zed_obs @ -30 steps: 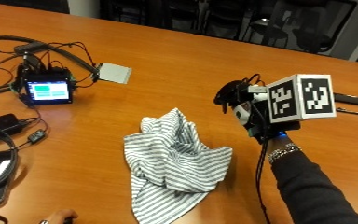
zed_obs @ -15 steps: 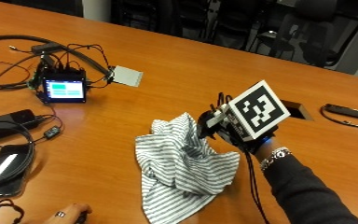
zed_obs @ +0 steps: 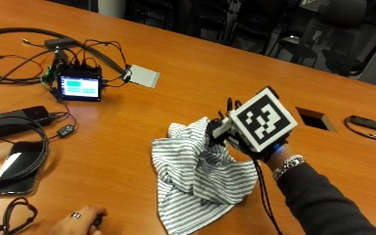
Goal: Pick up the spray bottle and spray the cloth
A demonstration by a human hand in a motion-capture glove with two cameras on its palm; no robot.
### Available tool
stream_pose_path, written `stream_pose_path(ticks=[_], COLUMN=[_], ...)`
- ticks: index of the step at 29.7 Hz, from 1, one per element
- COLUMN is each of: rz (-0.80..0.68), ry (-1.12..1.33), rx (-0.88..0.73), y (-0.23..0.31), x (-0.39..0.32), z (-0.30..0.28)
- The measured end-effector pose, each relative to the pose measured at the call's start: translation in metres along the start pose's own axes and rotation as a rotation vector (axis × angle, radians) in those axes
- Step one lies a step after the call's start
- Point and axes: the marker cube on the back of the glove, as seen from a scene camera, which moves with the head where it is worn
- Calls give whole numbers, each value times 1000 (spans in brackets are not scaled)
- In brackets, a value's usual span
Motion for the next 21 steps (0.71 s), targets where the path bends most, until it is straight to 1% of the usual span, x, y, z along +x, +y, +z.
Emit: stream_pose_path(ticks=[4,7,10,13,17,21], rz=[127,241,362,478,639,824], ry=[-173,-383,-641,-916,-1242,-1423], rx=[86,125,149,139,107,100], y=[-37,-65,-88,-103,-111,-104], x=[6,1,-10,-25,-50,-76], z=[-32,-50,-55,-48,-23,7])
